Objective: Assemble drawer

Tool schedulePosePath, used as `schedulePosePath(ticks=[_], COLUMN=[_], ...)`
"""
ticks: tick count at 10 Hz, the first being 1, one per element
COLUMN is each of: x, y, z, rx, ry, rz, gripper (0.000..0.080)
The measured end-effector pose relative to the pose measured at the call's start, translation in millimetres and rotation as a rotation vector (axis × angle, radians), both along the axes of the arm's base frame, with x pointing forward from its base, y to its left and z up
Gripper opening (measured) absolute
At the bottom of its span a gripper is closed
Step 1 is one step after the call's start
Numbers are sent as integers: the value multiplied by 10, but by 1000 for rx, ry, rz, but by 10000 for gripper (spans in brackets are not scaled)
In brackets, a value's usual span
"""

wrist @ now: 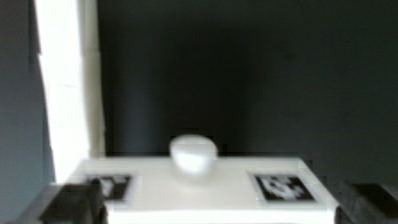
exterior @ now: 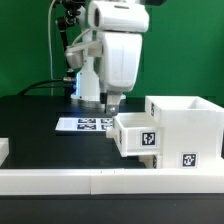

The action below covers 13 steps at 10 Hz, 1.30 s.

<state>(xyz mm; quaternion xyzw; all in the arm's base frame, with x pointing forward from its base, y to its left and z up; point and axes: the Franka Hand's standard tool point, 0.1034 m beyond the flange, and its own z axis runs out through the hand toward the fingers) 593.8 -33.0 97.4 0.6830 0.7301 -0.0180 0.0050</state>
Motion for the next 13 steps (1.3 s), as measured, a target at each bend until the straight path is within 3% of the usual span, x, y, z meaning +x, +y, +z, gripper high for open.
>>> schedulePosePath(ticks=[4,7,8,10,13], x=[7,-57,-60,-42,-52], y=[-44,-146,-133,-97,139], z=[-52,-171,-207,-288,-357], rx=[12,124,166,207,209], ry=[6,26,33,61,81], rz=[10,1,4,-26,-51], gripper=[649,649,649,649,649])
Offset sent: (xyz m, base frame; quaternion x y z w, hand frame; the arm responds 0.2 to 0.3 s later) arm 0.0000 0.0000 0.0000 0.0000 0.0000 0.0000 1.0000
